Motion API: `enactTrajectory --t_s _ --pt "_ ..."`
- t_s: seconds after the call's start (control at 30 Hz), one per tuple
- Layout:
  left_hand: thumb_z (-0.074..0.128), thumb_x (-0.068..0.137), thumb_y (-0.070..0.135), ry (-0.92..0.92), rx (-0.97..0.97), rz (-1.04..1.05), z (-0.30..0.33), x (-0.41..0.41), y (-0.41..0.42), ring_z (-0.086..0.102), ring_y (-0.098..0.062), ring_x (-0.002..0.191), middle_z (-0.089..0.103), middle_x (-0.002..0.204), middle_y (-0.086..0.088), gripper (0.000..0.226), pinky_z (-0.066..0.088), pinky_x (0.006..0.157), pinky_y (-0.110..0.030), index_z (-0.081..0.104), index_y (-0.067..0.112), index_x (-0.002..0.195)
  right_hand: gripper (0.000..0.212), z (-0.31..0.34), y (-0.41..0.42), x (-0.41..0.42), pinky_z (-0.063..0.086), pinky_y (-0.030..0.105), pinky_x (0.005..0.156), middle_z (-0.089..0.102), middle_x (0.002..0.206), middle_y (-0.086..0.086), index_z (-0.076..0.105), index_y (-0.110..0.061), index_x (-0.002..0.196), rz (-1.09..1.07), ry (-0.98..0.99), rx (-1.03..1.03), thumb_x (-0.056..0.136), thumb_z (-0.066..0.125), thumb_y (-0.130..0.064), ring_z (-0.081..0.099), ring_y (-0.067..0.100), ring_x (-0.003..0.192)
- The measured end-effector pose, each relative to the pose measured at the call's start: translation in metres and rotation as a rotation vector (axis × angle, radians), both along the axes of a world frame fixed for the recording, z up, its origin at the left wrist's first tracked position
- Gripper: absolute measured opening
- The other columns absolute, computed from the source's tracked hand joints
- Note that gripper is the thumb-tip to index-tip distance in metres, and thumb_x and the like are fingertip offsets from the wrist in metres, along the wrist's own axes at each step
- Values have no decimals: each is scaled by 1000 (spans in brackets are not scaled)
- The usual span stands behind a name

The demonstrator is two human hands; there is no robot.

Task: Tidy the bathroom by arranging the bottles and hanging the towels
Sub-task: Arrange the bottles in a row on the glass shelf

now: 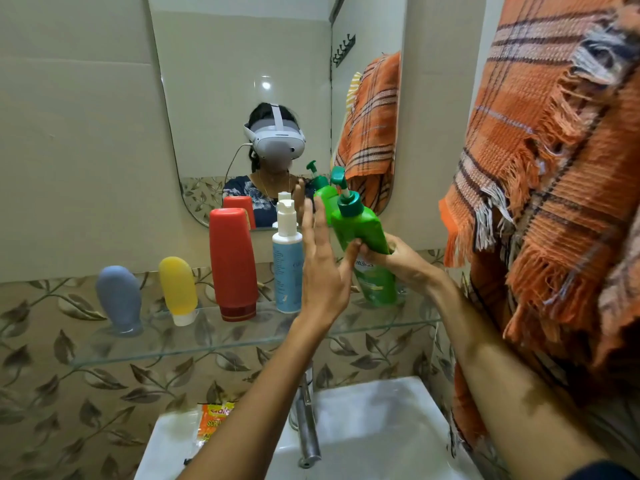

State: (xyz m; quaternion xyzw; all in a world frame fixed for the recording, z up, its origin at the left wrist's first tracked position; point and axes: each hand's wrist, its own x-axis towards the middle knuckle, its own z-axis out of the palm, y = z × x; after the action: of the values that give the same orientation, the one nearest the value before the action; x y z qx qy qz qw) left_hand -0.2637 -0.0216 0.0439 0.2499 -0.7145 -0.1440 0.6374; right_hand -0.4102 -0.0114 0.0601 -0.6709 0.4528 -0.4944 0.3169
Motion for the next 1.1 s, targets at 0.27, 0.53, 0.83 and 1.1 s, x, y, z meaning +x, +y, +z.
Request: enactTrajectory --t_s 0.27,0.53,0.83,1.1 --pt "57 92 17 -100 330 -220 -22 -11 -12 37 -21 136 33 150 -10 80 35 110 -49 2 35 147 109 -14 -19 4 55 40 88 62 128 9 41 -14 138 27 -321 11 49 76 -67 63 25 113" --pt "67 85 13 -150 379 -182 -45 -15 -22 35 -7 123 36 147 -9 93 33 105 -32 1 45 142 109 -20 -25 10 50 47 94 64 123 14 50 -13 131 -42 -467 16 42 78 -70 63 28 111" --pt "66 85 17 -151 356 -15 -49 -22 -18 44 -8 104 46 124 -11 92 42 91 -33 -2 46 139 100 -21 -27 15 57 30 83 67 111 10 60 -18 110 -45 -530 34 28 80 -71 68 18 93" --pt "64 87 17 -191 369 17 -44 -20 -11 48 -19 118 44 131 -10 92 44 96 -38 -2 35 148 69 -12 -17 18 46 47 101 64 120 20 56 -3 122 -161 -506 83 70 65 -48 62 32 110"
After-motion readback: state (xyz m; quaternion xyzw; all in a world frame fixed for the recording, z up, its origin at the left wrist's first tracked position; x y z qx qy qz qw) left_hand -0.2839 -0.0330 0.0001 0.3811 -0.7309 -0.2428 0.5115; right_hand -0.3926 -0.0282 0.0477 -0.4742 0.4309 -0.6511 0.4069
